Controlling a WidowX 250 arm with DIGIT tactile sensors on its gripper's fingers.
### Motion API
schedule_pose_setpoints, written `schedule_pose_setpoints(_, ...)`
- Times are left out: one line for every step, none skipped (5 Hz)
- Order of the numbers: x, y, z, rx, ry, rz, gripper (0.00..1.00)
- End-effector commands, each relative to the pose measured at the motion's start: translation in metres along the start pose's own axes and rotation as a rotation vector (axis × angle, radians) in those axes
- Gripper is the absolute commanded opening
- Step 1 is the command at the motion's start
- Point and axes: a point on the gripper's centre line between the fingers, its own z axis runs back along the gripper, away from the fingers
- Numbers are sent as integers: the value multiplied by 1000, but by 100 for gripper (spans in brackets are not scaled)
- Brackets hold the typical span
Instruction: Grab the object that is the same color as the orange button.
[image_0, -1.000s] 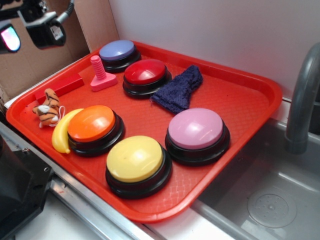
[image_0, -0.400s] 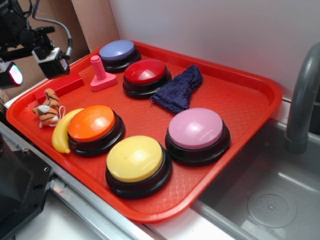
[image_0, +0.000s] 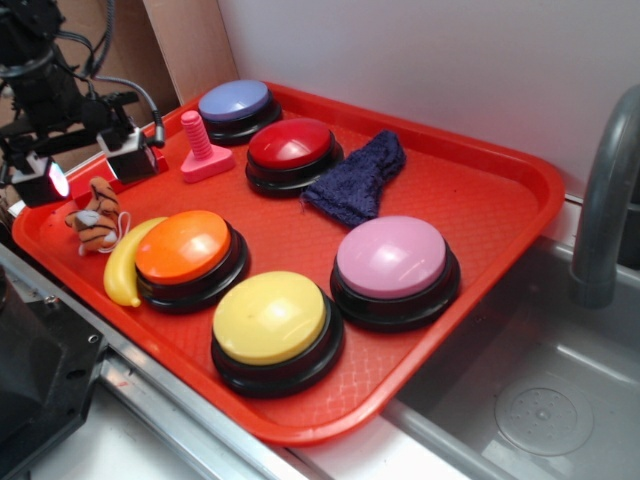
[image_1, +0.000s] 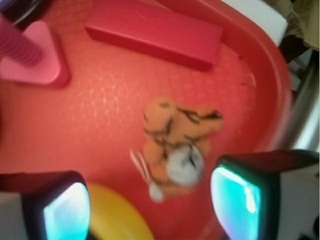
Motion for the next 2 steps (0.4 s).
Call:
schedule_pose_setpoints(13, 11, -17, 9, -5, 69, 100)
schedule_pose_setpoints(13, 14, -20, 7, -2, 82, 100)
